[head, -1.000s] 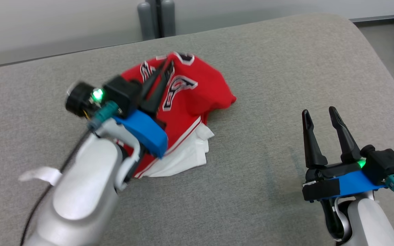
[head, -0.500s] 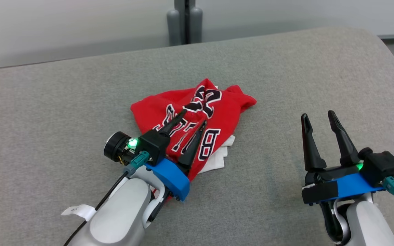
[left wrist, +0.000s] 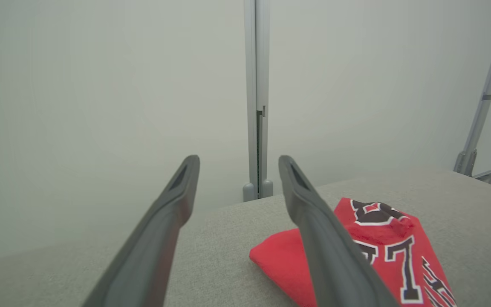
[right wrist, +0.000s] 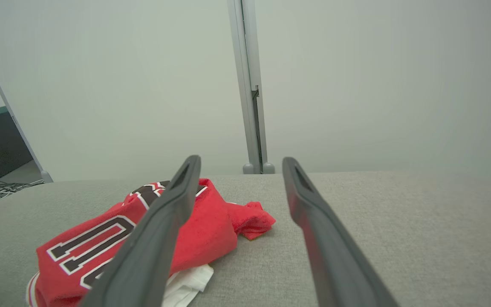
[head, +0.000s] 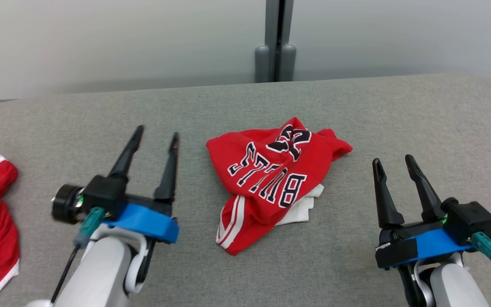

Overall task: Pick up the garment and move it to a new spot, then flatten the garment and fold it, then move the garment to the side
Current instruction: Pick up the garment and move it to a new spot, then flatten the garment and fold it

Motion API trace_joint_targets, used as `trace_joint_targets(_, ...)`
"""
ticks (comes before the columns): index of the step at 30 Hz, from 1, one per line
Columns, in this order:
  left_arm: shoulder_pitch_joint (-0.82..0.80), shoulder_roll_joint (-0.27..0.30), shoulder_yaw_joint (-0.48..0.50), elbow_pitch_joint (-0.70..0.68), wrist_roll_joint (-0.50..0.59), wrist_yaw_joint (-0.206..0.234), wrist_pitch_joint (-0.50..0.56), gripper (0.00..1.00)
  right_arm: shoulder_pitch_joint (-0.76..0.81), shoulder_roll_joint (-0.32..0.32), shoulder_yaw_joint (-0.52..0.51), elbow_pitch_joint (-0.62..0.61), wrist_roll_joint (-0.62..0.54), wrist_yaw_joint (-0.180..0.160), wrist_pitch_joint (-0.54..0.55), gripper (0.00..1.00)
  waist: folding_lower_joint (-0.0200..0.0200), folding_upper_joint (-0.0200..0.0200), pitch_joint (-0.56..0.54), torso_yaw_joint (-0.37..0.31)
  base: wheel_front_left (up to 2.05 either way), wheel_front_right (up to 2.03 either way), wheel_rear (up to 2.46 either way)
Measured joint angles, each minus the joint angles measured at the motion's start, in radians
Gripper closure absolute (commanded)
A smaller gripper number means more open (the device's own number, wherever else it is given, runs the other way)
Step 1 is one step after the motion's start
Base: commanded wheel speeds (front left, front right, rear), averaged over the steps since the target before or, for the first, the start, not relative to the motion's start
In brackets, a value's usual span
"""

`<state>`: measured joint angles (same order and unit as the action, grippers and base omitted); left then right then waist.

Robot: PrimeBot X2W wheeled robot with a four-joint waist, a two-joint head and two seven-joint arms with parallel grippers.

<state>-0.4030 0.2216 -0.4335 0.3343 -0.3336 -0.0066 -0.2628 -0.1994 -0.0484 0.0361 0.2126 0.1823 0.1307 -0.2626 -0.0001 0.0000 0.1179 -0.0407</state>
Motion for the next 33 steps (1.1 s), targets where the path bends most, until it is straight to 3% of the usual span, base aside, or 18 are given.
trace_joint_targets(9, 0.204, 0.022, 0.231, -0.151, 0.047, 0.050, 0.000, 0.00, 0.020, 0.000, 0.004, 0.015, -0.010, 0.000, 0.000, 0.00, 0.0000, 0.0000, -0.037, 0.048, 0.00, 0.00, 0.00)
trace_joint_targets(13, 0.290, 0.022, 0.294, -0.170, 0.076, 0.041, 0.000, 0.00, 0.031, 0.000, 0.006, 0.023, -0.013, 0.000, 0.000, 0.00, 0.0000, 0.0000, -0.059, 0.056, 0.00, 0.00, 0.00)
trace_joint_targets(22, 0.405, -0.019, 0.342, -0.165, 0.117, 0.010, 0.000, 0.00, 0.069, 0.000, -0.012, 0.063, -0.025, 0.000, 0.000, 0.00, -0.0001, 0.0000, -0.104, 0.063, 0.00, 0.00, 0.00)
trace_joint_targets(33, 0.416, -0.047, 0.378, -0.127, 0.165, -0.020, 0.000, 0.00, 0.079, 0.000, -0.015, 0.143, -0.037, 0.000, 0.000, 0.00, -0.0001, 0.0000, -0.107, 0.052, 0.00, 0.00, 0.00)
